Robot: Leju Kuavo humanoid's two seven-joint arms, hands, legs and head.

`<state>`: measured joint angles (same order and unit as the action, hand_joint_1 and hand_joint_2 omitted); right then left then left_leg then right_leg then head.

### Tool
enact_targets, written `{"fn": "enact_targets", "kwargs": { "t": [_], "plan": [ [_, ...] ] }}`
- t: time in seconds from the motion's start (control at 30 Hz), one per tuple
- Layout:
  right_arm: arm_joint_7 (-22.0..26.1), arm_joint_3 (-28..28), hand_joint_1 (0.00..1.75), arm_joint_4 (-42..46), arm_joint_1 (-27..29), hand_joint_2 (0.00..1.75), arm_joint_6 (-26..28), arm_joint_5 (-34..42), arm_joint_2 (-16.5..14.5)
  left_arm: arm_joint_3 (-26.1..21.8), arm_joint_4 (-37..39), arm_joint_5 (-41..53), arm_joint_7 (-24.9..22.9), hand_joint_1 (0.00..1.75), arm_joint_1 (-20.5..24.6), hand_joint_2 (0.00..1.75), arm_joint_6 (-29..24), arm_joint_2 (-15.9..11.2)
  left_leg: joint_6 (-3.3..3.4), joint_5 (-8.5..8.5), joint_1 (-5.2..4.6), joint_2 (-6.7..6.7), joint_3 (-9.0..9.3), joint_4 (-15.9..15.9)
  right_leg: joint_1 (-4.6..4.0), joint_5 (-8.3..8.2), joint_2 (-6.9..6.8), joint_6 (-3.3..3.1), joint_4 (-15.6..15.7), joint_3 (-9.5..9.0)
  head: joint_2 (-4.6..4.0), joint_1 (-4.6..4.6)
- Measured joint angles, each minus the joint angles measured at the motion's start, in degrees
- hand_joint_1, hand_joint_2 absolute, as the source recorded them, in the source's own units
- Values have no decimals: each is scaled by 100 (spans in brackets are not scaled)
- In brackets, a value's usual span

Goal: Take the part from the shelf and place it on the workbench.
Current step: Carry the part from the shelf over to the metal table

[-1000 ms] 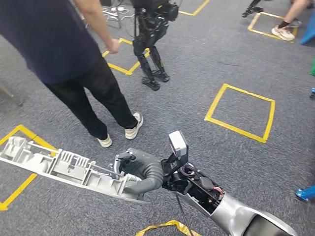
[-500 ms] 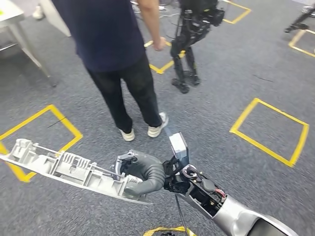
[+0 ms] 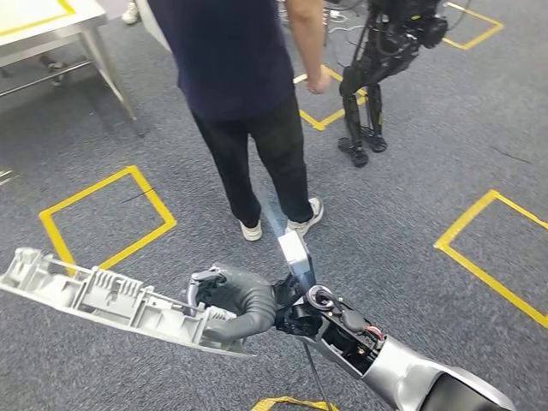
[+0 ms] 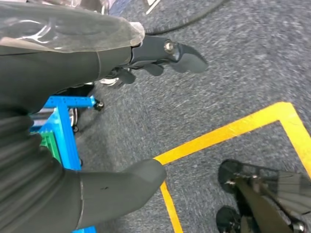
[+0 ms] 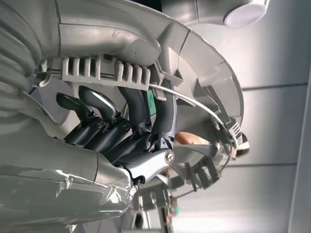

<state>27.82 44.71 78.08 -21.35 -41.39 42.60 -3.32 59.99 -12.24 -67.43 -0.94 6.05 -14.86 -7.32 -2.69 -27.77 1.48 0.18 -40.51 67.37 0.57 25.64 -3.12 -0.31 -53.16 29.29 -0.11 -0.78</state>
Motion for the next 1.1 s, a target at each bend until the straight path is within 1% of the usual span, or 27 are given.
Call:
{"fn": "enact_targets", "kwargs": {
  "t": [0.07, 0.1, 0.13, 0.2, 0.23, 0.3, 0.33, 0.37, 0.4, 0.43, 0.47, 0.5, 0.53, 0.6, 0.63, 0.67, 0.7, 0.73, 0.77, 0.8, 0.87, 0.9, 0.93, 0.97, 1.0, 1.07, 1.1],
  "plan": [
    [-9, 14, 175, -1, -4, 175, -1, 18, 0, -1, 0, -5, 0, 0, 11, 175, 0, -13, -9, 339, 14, 232, 462, -854, -10, 56, -114, 64, -57, 2, 0, 27],
    [-11, 21, 175, -1, -6, 175, -1, 28, 0, -1, 0, -6, 1, 0, 21, 175, -1, -16, 17, 426, 6, 311, 613, -1137, -22, 87, -158, 101, -86, 1, 0, 24],
    [-14, 29, 175, -1, -8, 175, -1, 40, 0, -1, 0, -6, 1, 0, 28, 175, -1, -18, 56, 454, -11, 349, 679, -1268, -38, 114, -204, 136, -107, -3, 0, 11],
    [-16, 46, 175, -1, -11, 175, -1, 62, -1, 0, 0, -6, 2, 0, 24, 175, -4, -22, 156, 456, -37, 234, 662, -1280, -35, 145, -302, 199, -114, -21, 0, -30],
    [-16, 55, 175, -2, -16, 175, -3, 69, -1, 1, 0, -6, 2, 0, 16, 175, -5, -23, 194, 462, -37, 178, 659, -1284, -19, 186, -281, 232, -146, -22, 0, -45],
    [-17, 74, 175, -3, -28, 175, -6, 77, -1, 1, 0, -2, 1, 0, 13, 175, -7, -23, 266, 482, -22, 68, 661, -1304, 18, 447, -57, 276, -507, 111, 0, -79],
    [-17, 81, 175, -8, -29, 175, -7, 78, 2, 1, 0, 3, 0, 0, 15, 175, -7, -23, 289, 487, -25, 16, 659, -1307, 28, 655, 101, 285, -870, 261, 0, -112],
    [-16, 85, 175, -15, -22, 175, -8, 81, 4, 1, 0, 9, -3, 0, 18, 175, -7, -24, 310, 490, -34, -42, 656, -1307, 30, 865, 202, 286, -1305, 455, 0, -143],
    [-16, 86, 175, -27, -9, 175, -8, 82, 7, 1, 0, 15, -8, 0, 20, 175, -7, -25, 320, 493, -47, -113, 654, -1306, 29, 1003, 252, 284, -1681, 629, 0, -170],
    [-16, 89, 175, -40, 3, 175, -7, 82, 10, 1, 0, 19, -13, 0, 19, 175, -6, -26, 326, 495, -60, -192, 652, -1303, 29, 1032, 277, 276, -1884, 731, 0, -185],
    [-16, 92, 175, -51, 13, 175, -5, 82, 11, 1, 0, 20, -18, 0, 17, 175, -6, -26, 328, 496, -70, -275, 652, -1298, 28, 943, 292, 258, -1856, 727, 0, -192],
    [-16, 95, 175, -57, 17, 175, -4, 81, 13, 1, 0, 20, -23, 0, 15, 175, -6, -26, 327, 497, -75, -357, 655, -1292, 26, 752, 317, 232, -1591, 612, 0, -197],
    [-16, 97, 175, -60, 16, 175, -2, 81, 14, 1, 0, 20, -29, 0, 14, 175, -6, -23, 324, 499, -75, -435, 657, -1287, 22, 516, 395, 199, -1163, 421, 0, -205],
    [-11, 102, 175, -60, 14, 175, -1, 82, 15, 2, 0, 20, -54, 0, 19, 175, -7, -10, 292, 515, -74, -568, 639, -1273, 14, 220, 627, 144, -432, 104, 0, -206],
    [-7, 105, 175, -60, 14, 175, 0, 82, 15, 3, 0, 20, -69, 0, 20, 175, -9, -5, 263, 530, -63, -624, 620, -1274, 4, 171, 709, 128, -252, 33, 0, -207],
    [-4, 110, 175, -60, 15, 175, 2, 81, 15, 3, 0, 18, -80, 0, 14, 175, -14, -2, 224, 552, -50, -680, 603, -1285, -8, 178, 721, 116, -207, 19, 0, -206],
    [-2, 114, 175, -60, 15, 175, 6, 80, 15, 3, 1, 16, -89, 0, 3, 175, -22, -4, 182, 577, -40, -738, 592, -1306, -18, 158, 667, 98, -181, 10, 0, -208],
    [-3, 118, 175, -60, 14, 175, 11, 79, 14, 3, 1, 13, -94, 0, -11, 175, -31, -6, 155, 578, -33, -720, 581, -1306, -14, 131, 601, 71, -145, -7, 0, -201],
    [-3, 121, 175, -59, 12, 175, 15, 78, 14, 3, 2, 11, -98, 0, -22, 175, -38, -8, 134, 528, -40, -619, 542, -1243, -6, 100, 536, 38, -102, -25, 0, -174],
    [-2, 122, 175, -58, 10, 175, 17, 79, 14, 3, 2, 10, -102, 0, -22, 175, -43, -8, 121, 410, -50, -467, 451, -1064, 4, 71, 465, 8, -60, -37, 0, -132],
    [-1, 124, 175, -59, 17, 175, 19, 80, 15, 3, 2, 9, -103, 0, -9, 175, -44, -4, 94, 21, -55, -161, 105, -340, -3, 51, 322, -24, -31, -36, 0, -50],
    [-2, 125, 175, -60, 23, 175, 22, 79, 15, 3, 2, 10, -103, 0, -4, 175, -44, -3, 72, -146, -51, -106, -82, 65, -11, 52, 244, -28, -32, -28, 0, -26],
    [-5, 126, 175, -63, 30, 175, 27, 78, 16, 3, 2, 10, -103, 0, -2, 175, -45, -2, 53, -228, -46, -83, -201, 337, -15, 53, 184, -29, -32, -23, 0, -13],
    [-10, 127, 175, -68, 33, 175, 37, 75, 16, 3, 2, 11, -103, 0, -4, 175, -48, -1, 38, -202, -37, -71, -204, 383, -16, 55, 133, -27, -35, -19, 0, -5],
    [-19, 129, 175, -72, 34, 175, 50, 71, 17, 3, 2, 13, -102, 0, -6, 175, -51, -1, 28, -78, -25, -58, -75, 179, -15, 59, 95, -20, -38, -18, 0, 3],
    [-49, 134, 175, -77, 31, 175, 84, 57, 17, 3, 2, 14, -98, 0, -8, 175, -56, -2, 23, 241, -1, 2, 425, -675, -19, 83, 39, 17, -65, -12, 0, 14],
    [-67, 137, 175, -77, 29, 175, 107, 50, 18, 3, 2, 14, -95, 0, -7, 175, -57, -2, 46, 342, -3, 21, 623, -1026, -29, 100, 20, 44, -87, -6, 0, 17]
  ]
}}
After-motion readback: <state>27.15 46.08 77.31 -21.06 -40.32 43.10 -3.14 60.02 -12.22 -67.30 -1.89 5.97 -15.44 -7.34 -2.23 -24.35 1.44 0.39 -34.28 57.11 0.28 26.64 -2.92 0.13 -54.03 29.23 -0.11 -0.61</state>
